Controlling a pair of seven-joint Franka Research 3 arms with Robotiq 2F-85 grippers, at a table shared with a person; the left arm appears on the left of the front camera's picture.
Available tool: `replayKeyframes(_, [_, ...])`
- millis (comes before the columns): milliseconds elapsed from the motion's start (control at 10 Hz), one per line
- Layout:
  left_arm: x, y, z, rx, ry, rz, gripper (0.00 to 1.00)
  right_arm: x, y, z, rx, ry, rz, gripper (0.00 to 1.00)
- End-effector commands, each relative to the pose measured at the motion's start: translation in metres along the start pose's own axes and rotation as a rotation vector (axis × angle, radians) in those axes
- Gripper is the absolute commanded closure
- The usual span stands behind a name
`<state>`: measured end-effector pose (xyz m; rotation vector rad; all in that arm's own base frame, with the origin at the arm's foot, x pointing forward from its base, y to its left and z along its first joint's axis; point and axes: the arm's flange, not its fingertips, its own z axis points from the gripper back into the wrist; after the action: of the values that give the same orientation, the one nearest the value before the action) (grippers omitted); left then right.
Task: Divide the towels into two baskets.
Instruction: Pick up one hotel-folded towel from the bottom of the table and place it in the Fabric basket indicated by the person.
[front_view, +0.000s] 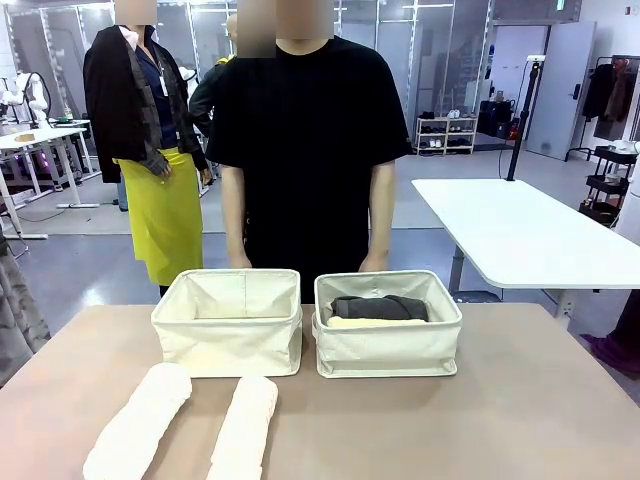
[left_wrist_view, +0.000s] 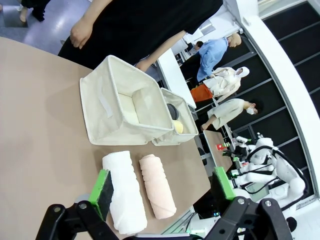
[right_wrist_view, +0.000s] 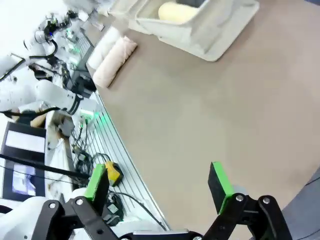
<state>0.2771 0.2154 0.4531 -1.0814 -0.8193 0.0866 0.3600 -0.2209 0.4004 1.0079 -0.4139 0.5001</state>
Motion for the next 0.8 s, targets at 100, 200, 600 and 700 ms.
replayKeyframes(100, [0.0, 0.0, 0.003, -0.005, -0.007, -0.001, 0.0, -0.067, -0.023, 0.006, 0.063, -0.172, -0.116, 0.0])
replayKeyframes(200, [0.0, 0.0, 0.003, -0.005, -0.007, -0.001, 0.0, -0.091, -0.032, 0.002, 0.077, -0.227, -0.173, 0.0])
replayKeyframes(600, [0.0, 0.0, 0.003, -0.005, -0.007, -0.001, 0.0, -0.083, -0.029, 0.007, 0.051, -0.147, -0.162, 0.0])
replayKeyframes(700, [0.0, 0.0, 0.003, -0.005, -0.007, -0.001, 0.0, -0.083, -0.029, 0.007, 0.051, -0.147, -0.162, 0.0])
